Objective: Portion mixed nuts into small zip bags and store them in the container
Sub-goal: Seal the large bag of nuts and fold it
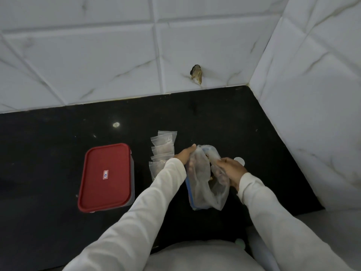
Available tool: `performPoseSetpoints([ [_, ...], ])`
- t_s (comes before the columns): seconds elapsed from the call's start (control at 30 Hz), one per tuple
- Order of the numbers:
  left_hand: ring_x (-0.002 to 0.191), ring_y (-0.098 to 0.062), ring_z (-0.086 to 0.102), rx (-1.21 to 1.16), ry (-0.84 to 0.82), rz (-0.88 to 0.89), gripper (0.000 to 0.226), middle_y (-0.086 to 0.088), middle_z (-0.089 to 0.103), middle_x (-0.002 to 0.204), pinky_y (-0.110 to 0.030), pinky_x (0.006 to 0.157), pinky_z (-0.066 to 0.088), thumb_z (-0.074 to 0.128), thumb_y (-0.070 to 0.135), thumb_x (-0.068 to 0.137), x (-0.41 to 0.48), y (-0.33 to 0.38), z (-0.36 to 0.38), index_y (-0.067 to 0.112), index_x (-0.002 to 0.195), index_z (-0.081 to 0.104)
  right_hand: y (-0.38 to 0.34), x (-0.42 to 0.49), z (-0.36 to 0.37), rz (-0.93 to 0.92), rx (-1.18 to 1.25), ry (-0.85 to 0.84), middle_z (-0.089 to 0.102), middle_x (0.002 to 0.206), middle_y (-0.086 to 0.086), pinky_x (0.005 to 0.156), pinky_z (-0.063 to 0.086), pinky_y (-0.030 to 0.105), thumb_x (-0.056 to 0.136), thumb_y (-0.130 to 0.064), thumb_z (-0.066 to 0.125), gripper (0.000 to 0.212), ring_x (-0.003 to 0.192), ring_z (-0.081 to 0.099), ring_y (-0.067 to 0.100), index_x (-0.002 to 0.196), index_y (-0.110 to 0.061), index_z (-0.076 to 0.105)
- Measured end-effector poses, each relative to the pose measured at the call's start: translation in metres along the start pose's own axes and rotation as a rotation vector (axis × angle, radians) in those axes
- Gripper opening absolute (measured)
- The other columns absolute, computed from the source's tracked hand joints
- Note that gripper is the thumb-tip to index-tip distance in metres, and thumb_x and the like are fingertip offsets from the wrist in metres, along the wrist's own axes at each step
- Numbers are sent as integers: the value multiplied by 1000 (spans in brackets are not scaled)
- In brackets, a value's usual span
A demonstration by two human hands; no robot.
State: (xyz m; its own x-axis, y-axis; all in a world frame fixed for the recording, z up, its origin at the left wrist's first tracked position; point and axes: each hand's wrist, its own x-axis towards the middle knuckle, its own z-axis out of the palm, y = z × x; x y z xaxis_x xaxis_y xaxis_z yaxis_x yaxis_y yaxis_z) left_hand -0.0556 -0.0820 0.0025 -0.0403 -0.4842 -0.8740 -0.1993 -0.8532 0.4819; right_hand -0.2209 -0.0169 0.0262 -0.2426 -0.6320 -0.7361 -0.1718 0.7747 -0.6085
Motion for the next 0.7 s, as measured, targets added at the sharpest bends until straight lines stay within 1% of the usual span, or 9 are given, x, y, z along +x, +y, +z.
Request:
performPoseSetpoints([
  [0.1, 87, -25, 59, 153, 9, 97, 61, -10, 63, 102, -37, 83, 48, 75, 53, 75, -21, 17, -6, 11, 115, 57, 1, 1, -3, -42, -127, 13, 62, 103, 4, 86, 52, 41, 91, -33, 59, 16, 92, 62, 22, 106, -27, 56],
  [0.23, 85, -12, 62, 303, 32, 469, 13, 4, 68, 95, -23, 71, 51, 69, 15, 86, -20, 22, -9, 22, 96, 73, 1, -1, -2, -188, -429, 143, 52, 93, 0, 64, 47, 28, 94, -23, 53, 14, 80, 57, 15, 106, -26, 48],
  [0.3, 94, -11, 62, 405, 165, 637, 25, 12, 69, 96, -26, 82, 54, 63, 7, 87, -22, 19, -5, 27, 78, 74, -2, -3, 0, -261, -553, 226, 51, 91, -3, 61, 44, 26, 94, -24, 56, 19, 77, 54, 11, 108, -26, 44],
  [0.33, 93, -11, 62, 484, 232, 704, 26, 13, 68, 96, -27, 83, 54, 61, 8, 88, -25, 18, -3, 29, 78, 72, -5, -4, 1, -280, -577, 267, 52, 93, -3, 64, 45, 27, 92, -26, 58, 21, 80, 54, 11, 108, -27, 43],
  [0.4, 88, -12, 62, 660, 290, 802, 19, 10, 65, 94, -27, 77, 53, 61, 22, 92, -33, 19, 2, 39, 100, 63, -10, -2, 3, -303, -563, 295, 53, 103, -3, 73, 45, 28, 88, -29, 64, 29, 89, 53, 12, 110, -26, 46],
  [0.47, 88, -14, 63, 747, 268, 802, 38, 7, 64, 93, -31, 78, 54, 61, 41, 91, -36, 20, 4, 42, 126, 48, -17, 0, 0, -308, -459, 213, 53, 109, -4, 84, 46, 31, 86, -33, 67, 34, 97, 53, 13, 115, -26, 50],
  [0.5, 91, -16, 63, 752, 251, 767, 44, 6, 65, 97, -33, 80, 54, 61, 48, 89, -36, 22, 4, 39, 130, 47, -20, 0, -1, -303, -392, 152, 55, 109, -6, 87, 47, 33, 86, -36, 67, 35, 100, 54, 13, 116, -27, 52],
  [0.6, 91, -16, 60, 782, 209, 658, 35, 6, 65, 103, -30, 77, 51, 64, 48, 87, -33, 29, 3, 31, 118, 60, -29, 1, -10, -307, -339, 93, 61, 104, -7, 86, 49, 32, 86, -33, 68, 30, 99, 59, 13, 113, -27, 57],
  [0.7, 89, -20, 63, 911, 252, 665, 20, 1, 68, 102, -35, 80, 56, 64, 35, 89, -38, 37, 2, 31, 109, 64, -36, 3, -15, -315, -316, 111, 61, 99, -3, 73, 46, 24, 86, -17, 67, 22, 94, 59, 13, 105, -23, 57],
])
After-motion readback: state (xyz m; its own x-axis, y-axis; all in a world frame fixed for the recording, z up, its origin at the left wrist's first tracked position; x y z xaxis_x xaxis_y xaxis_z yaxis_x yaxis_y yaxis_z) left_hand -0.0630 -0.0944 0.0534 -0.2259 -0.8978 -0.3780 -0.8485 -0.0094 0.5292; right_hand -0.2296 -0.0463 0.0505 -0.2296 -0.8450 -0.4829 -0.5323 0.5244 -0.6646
